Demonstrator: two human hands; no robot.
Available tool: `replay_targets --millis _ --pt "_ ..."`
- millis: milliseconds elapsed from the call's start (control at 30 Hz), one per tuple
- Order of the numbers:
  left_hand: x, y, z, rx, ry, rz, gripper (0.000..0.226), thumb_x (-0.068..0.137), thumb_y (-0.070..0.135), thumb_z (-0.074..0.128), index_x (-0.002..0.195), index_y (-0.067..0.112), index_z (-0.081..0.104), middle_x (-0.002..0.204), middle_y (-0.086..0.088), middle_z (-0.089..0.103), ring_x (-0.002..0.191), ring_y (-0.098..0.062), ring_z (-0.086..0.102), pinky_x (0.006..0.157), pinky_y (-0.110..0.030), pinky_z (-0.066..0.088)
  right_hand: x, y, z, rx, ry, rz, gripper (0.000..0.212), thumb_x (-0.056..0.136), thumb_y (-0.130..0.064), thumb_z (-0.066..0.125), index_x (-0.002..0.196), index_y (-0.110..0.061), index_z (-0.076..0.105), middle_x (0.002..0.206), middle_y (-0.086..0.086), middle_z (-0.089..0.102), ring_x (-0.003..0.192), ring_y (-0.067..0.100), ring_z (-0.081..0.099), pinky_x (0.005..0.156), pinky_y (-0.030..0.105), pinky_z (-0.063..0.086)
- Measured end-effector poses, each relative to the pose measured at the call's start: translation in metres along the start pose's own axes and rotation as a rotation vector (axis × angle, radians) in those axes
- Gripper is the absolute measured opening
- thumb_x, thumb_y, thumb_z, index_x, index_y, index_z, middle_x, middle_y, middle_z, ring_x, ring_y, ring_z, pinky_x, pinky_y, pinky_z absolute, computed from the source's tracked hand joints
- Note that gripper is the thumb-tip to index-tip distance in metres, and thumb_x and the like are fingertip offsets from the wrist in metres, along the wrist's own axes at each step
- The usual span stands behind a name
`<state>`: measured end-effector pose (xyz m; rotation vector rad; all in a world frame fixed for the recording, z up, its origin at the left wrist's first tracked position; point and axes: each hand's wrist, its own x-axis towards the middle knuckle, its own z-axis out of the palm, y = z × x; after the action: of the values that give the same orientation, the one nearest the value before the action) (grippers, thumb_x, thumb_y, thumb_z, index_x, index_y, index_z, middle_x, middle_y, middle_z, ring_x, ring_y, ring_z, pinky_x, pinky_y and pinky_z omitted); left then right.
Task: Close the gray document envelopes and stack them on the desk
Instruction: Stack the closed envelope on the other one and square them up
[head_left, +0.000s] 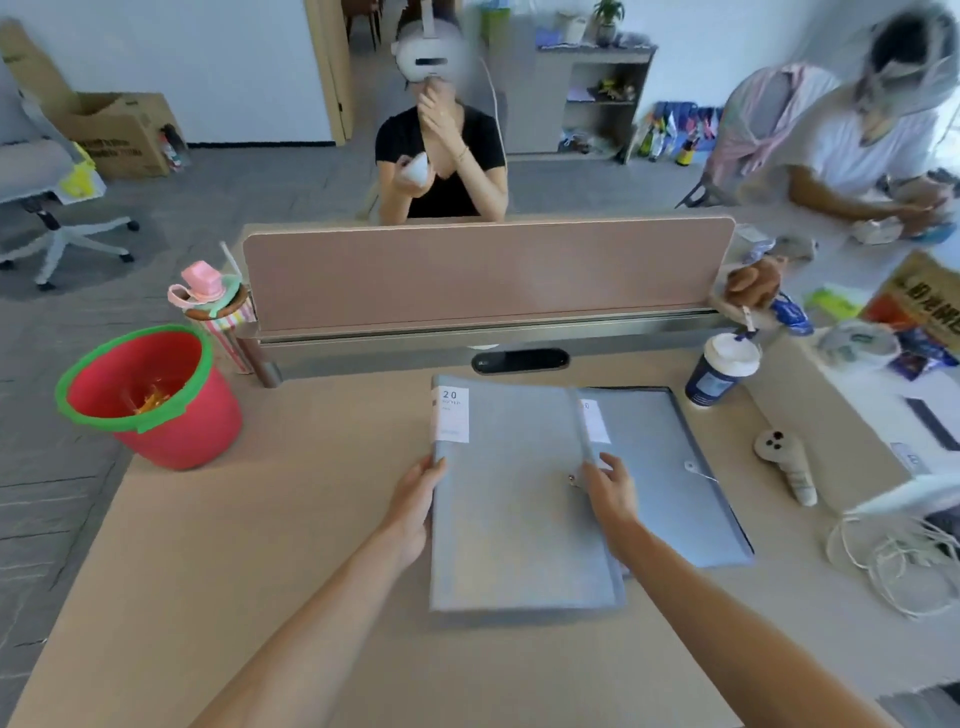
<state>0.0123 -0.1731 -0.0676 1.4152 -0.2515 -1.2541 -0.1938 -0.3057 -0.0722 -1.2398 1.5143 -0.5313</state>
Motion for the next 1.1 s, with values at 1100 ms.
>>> replay_targets --millis 1100 --pt "0.075 -0.070 0.252 0.463 0.282 -0.270 0.054 0.075 0.035 0.075 0.115 0.011 0.047 0.111 -0.007 0.064 0.096 -0.021 0.065 0.079 -0.034 0.053 0.164 0.066 -0.212 -0.468 -0.357 -0.045 0.066 0.083 -0.028 0.061 0.144 -0.023 0.035 0.126 0.011 0.051 0.096 0.017 0.053 0.087 0.030 0.046"
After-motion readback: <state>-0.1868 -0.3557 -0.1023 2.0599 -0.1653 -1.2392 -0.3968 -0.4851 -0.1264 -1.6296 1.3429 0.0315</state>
